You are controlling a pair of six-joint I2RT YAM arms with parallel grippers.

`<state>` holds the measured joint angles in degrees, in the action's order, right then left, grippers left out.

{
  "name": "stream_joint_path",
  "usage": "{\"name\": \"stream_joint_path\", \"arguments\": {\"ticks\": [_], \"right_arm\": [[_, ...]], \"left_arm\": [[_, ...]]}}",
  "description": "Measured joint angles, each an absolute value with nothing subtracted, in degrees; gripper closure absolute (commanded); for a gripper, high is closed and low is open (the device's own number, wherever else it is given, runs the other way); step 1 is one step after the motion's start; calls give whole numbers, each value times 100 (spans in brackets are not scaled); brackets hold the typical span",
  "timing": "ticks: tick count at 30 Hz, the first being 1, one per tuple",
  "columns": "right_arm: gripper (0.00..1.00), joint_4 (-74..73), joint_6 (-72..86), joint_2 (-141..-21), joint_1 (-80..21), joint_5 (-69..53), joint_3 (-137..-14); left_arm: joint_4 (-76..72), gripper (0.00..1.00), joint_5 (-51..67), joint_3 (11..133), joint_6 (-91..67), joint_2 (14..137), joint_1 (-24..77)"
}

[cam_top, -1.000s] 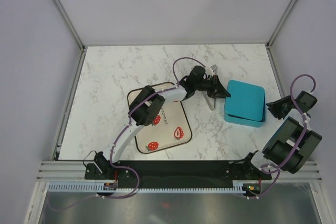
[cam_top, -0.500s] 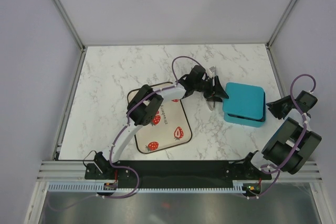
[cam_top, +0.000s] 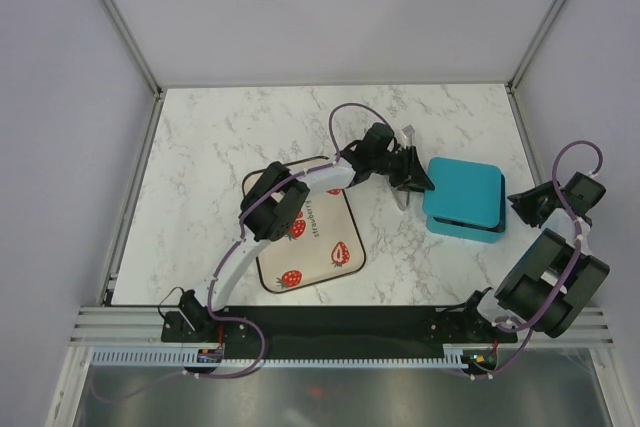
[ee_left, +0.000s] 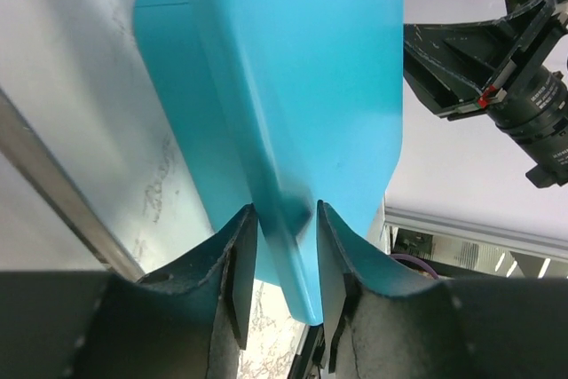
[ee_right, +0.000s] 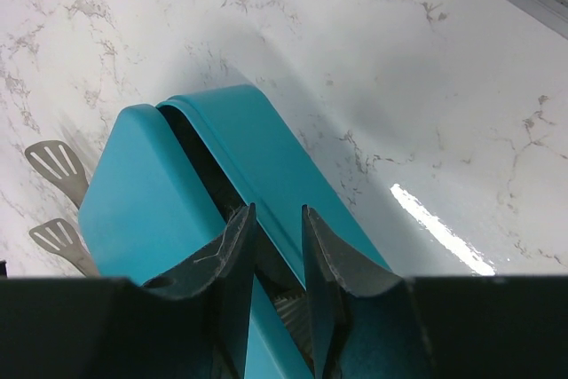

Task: Pack the chocolate

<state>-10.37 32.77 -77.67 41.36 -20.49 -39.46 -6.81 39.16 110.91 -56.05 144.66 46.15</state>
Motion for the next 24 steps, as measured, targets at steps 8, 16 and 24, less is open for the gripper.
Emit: {"name": "stream_joint_path", "arguments": {"ticks": [8,16,24], "right_arm": [[65,-1044,3280,-7738,4136,-2053,-3946],[67,-1015,3321,-7738,4136,-2137,-3944],[61,-972,3378,-7732,4136,-2248,-3927]], "left_arm": [[-591,66,3916,11091,-5548,14440,4781],[-567,59,3907,11091,-5540,14422,4814],[-183,39,3699,11091,-5284,14328,4895]]}}
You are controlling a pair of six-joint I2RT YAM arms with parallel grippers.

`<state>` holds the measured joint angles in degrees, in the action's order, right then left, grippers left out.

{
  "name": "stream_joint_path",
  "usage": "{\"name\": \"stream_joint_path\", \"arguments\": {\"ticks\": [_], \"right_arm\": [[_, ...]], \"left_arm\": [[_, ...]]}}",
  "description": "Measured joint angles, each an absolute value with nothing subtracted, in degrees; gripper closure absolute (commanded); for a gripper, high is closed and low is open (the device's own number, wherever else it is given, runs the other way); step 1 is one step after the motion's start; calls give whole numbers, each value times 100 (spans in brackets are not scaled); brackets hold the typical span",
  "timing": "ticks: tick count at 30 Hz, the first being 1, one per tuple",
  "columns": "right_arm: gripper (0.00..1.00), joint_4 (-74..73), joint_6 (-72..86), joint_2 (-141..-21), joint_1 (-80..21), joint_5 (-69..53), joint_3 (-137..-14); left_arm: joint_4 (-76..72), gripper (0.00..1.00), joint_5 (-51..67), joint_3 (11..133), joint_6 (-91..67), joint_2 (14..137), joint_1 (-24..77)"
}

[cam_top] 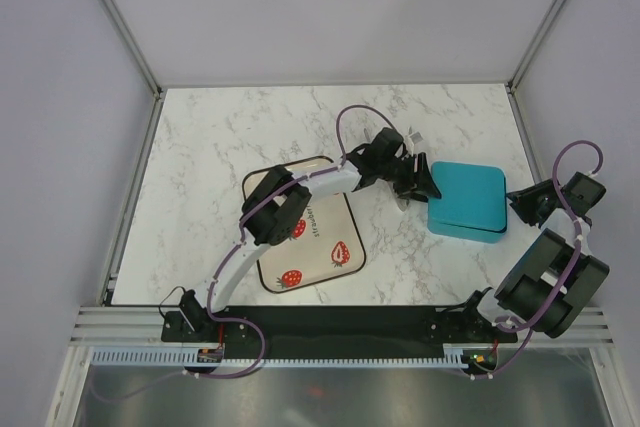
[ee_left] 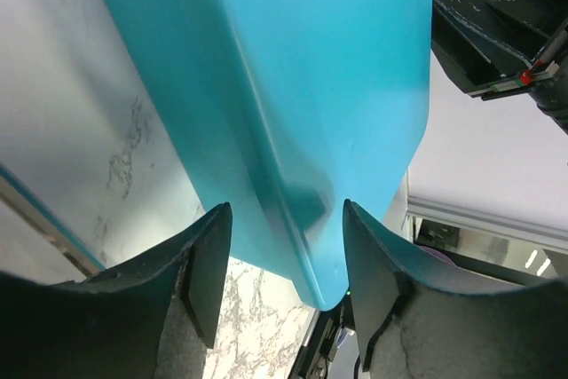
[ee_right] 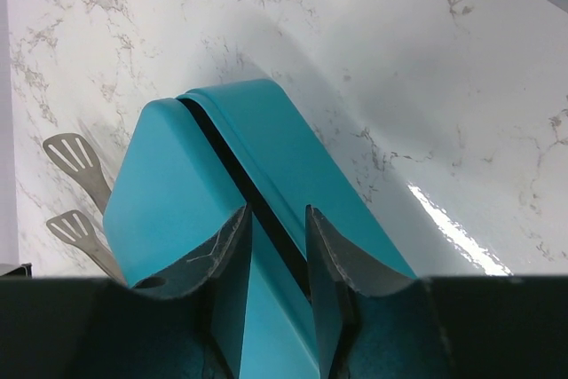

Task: Pack the chocolate

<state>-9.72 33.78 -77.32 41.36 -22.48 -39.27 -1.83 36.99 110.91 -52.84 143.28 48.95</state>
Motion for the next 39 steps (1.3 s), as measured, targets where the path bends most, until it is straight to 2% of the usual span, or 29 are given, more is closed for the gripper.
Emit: {"name": "stream_joint_path", "arguments": {"ticks": [6,12,19,23,29,39], "right_arm": [[60,-993,3385,-7673,4136,-2237,-3927],[57,-1096,3380,-7568,4136,-2171,-3940],[47,-1214,3361,-7513,4136,-2029,-4045],[38,-1251,3332,-7496,4136,-1977,-4095],[29,-1214,3308,-7496,4136,-2213,-4097],[30,-1072,3100,-7496,4093,-2335,-4077]], "left_arm": [[279,36,3347,11093,-4976,14057,4899],[628,40,3144,11268,-4762,13970,4895],[784,59,3100,11782,-4663,14033,4895],[777,66,3111,11946,-4654,14108,4897],[805,68,3116,12016,-4657,14326,4904],[810,68,3164,12103,-4657,14385,4971]]}}
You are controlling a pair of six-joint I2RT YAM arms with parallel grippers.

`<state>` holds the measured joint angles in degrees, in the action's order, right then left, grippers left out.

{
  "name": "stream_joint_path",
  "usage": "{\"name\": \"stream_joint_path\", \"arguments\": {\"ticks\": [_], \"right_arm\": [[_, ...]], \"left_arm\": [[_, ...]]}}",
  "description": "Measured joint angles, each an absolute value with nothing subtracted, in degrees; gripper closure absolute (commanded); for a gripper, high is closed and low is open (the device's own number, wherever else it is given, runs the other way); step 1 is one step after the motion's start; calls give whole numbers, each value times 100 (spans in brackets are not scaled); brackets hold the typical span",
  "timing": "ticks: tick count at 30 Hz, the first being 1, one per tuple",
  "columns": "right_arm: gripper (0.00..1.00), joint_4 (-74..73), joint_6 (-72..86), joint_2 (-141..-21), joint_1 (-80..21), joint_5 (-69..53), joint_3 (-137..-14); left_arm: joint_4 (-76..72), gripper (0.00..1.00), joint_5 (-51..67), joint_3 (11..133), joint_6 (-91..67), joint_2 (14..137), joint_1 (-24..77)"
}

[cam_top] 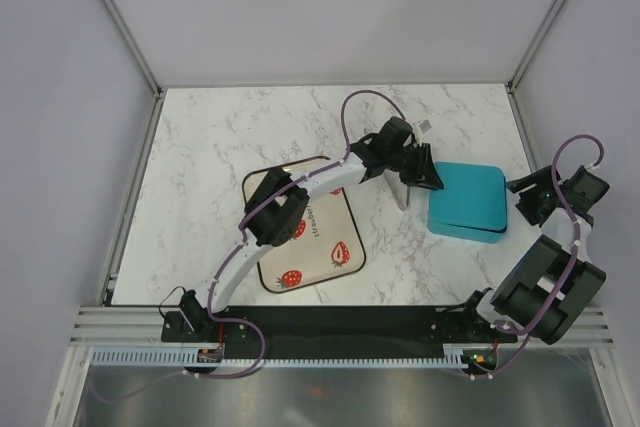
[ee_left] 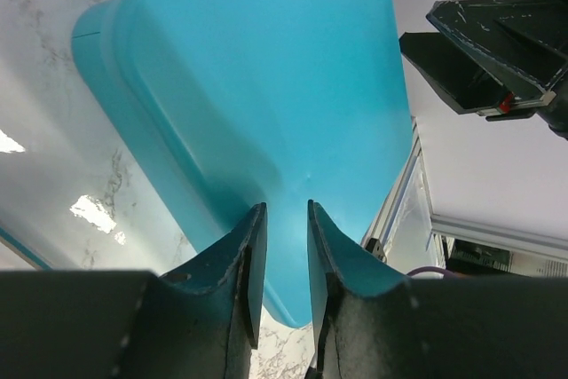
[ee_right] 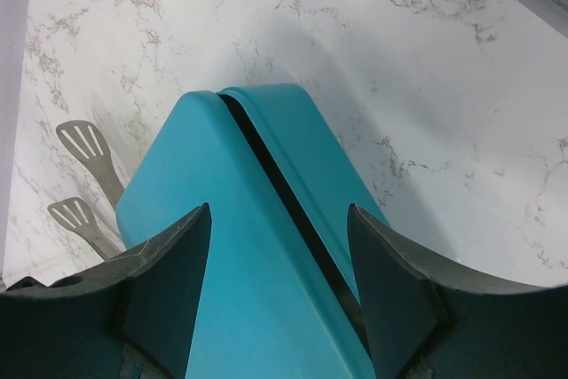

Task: Pack the chocolate

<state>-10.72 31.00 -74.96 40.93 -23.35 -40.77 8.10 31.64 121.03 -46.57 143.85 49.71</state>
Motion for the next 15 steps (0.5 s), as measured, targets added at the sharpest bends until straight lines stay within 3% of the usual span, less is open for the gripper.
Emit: {"name": "stream_joint_path", "arguments": {"ticks": [10,15], "right_arm": [[31,-1074,2867,-7505,4080,-2357,-3990],[31,-1072,2840,-7505,4071,-2373,-3975]], "left_arm": [[781,67,3223,12134,-4657,14429,5122],[742,57,3299,12134,-4650,14416,5142]]}}
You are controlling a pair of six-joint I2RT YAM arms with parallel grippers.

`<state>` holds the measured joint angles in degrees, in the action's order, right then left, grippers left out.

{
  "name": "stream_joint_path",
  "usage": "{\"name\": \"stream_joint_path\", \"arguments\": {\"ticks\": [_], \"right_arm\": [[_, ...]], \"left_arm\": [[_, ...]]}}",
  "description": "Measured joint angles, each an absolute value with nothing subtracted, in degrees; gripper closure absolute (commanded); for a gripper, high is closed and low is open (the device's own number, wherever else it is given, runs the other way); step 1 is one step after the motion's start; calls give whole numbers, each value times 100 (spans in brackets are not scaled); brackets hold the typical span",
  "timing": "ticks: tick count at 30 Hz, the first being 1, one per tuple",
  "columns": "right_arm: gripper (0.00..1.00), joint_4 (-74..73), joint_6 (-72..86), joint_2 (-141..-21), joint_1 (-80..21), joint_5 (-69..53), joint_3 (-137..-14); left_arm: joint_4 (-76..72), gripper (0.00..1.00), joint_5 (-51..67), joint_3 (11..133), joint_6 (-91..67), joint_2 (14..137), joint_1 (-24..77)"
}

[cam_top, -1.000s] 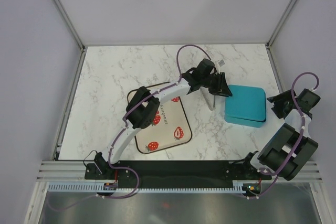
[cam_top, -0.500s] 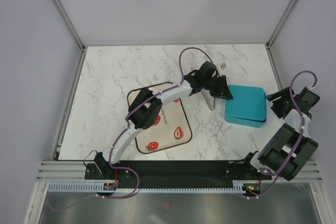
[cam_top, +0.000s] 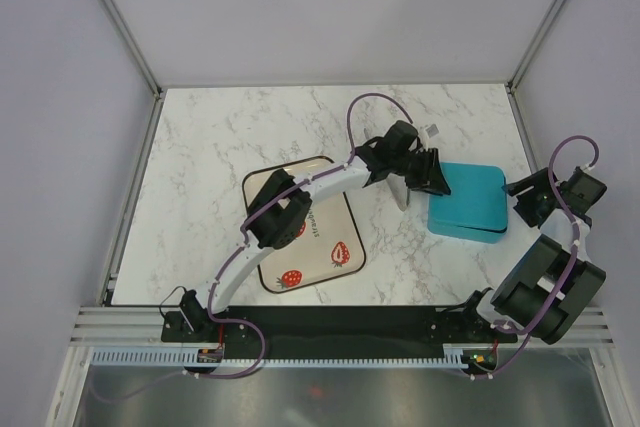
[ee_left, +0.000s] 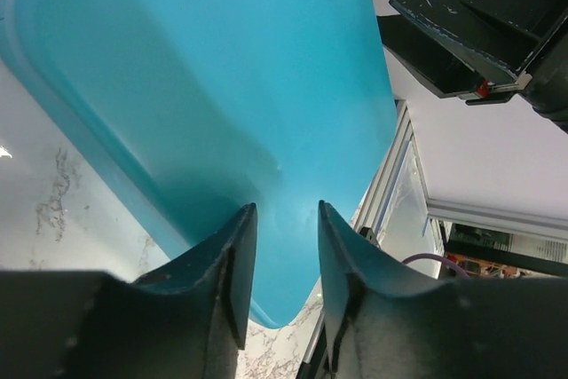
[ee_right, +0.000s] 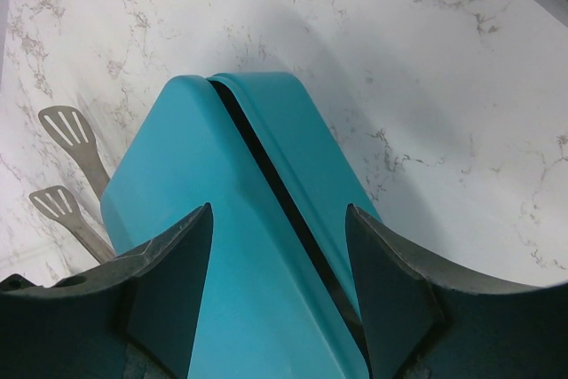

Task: Pack the chocolate

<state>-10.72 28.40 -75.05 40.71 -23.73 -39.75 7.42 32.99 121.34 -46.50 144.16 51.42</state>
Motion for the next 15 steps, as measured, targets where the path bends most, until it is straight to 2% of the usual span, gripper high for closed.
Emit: {"name": "stream_joint_path", "arguments": {"ticks": [3,6,15], "right_arm": [[31,-1072,2838,-7505,4071,-2373,-3975],[31,-1070,2823,-7505,4071,-2375,-3975],[29,-1007,2770,-7526,4016,-2401,-3975]], "left_arm": [[773,48,3286,12130,-4576,14348,5140],[882,46,3186,12081,-4471,14182,5140],[1315,49,2565,12079,-4071,13791,5070]]}}
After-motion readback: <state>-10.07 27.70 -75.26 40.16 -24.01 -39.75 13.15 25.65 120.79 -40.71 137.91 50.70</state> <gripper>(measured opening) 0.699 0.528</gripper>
